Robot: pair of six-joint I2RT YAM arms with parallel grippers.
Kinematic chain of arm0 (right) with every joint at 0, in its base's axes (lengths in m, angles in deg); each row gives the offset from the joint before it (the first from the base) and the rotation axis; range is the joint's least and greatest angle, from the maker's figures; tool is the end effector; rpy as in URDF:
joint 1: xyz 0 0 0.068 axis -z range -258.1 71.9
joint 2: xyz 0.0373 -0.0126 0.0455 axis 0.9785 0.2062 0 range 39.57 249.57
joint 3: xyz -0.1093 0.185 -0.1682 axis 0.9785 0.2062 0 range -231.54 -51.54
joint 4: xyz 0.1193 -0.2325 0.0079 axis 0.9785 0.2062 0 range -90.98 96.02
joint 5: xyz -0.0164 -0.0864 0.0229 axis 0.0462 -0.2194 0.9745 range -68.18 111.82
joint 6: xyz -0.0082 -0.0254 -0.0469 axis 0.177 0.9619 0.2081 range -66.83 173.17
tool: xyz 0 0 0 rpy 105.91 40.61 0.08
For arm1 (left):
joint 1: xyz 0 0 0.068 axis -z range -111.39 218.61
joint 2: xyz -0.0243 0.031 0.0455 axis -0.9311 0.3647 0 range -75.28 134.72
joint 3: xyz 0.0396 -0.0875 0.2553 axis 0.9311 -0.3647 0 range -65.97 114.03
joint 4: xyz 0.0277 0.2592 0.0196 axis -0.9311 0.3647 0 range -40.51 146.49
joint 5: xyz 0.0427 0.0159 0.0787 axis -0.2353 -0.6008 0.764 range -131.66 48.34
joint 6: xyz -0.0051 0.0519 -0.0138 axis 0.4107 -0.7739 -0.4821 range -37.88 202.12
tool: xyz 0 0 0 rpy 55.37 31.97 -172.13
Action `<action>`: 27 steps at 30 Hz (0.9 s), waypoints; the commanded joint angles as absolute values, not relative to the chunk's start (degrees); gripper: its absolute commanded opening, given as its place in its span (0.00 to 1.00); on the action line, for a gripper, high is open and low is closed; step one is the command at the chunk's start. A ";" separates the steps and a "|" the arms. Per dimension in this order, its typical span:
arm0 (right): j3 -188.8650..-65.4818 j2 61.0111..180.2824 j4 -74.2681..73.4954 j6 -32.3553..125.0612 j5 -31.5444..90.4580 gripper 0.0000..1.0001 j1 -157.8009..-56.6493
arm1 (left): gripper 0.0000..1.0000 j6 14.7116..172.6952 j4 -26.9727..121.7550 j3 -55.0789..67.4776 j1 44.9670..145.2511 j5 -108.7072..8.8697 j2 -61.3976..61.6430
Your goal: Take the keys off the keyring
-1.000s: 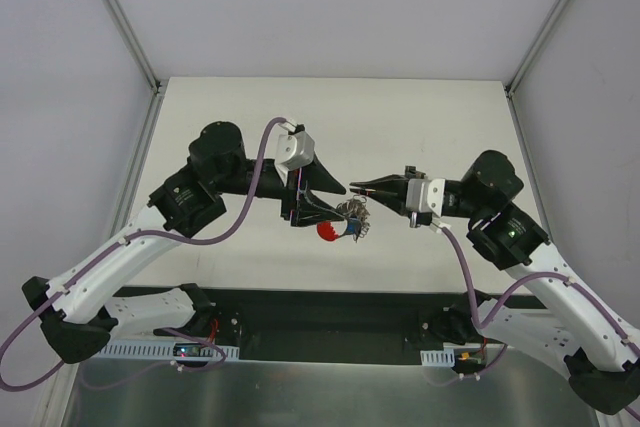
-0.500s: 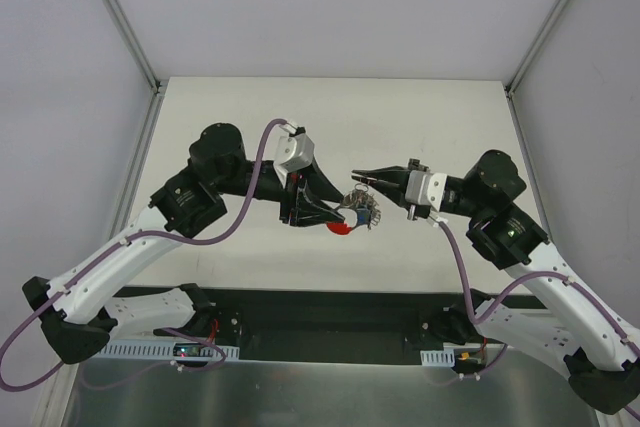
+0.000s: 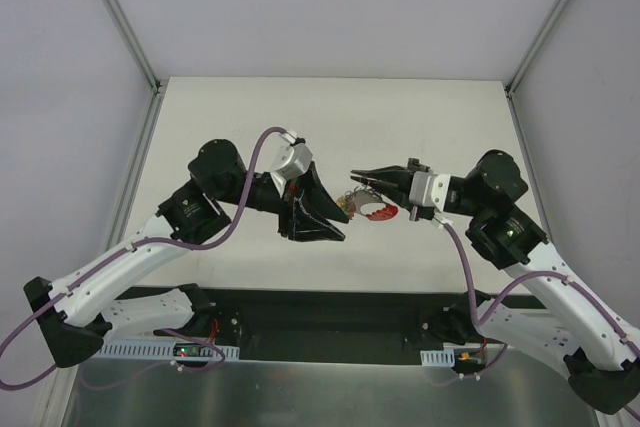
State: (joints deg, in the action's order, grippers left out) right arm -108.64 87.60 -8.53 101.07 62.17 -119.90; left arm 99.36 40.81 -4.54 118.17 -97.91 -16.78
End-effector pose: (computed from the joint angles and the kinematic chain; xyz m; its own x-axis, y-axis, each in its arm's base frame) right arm 0.1134 0.1324 0.4366 0.8630 0.0133 -0.5050 -0.4925 0.2451 -0.8351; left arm 0.1172 -0.1833 0.4299 -0.1571 -0.0694 -0.9851 0.9471 -0.2933 -0.1303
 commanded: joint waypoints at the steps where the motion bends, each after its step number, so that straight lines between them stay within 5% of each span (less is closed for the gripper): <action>1: -109.28 85.18 -12.41 99.75 74.79 0.01 -119.67 | 0.37 95.94 42.10 -3.22 118.53 -84.89 -22.70; 4: -110.25 84.30 -11.70 98.61 80.25 0.01 -119.85 | 0.40 92.24 42.73 -3.13 118.62 -79.37 -25.27; 11: -110.43 83.33 -12.41 98.43 78.33 0.01 -122.83 | 0.41 94.94 41.50 1.18 118.88 -92.52 -20.71; 27: -111.66 84.21 -14.52 98.43 73.50 0.01 -125.47 | 0.41 98.30 34.64 -2.95 122.66 -93.07 -19.03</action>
State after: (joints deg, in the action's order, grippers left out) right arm -108.55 84.10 -9.21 98.58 73.72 -125.17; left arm 97.35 38.97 -2.11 121.93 -91.15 -18.09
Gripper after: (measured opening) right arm 0.043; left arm 0.406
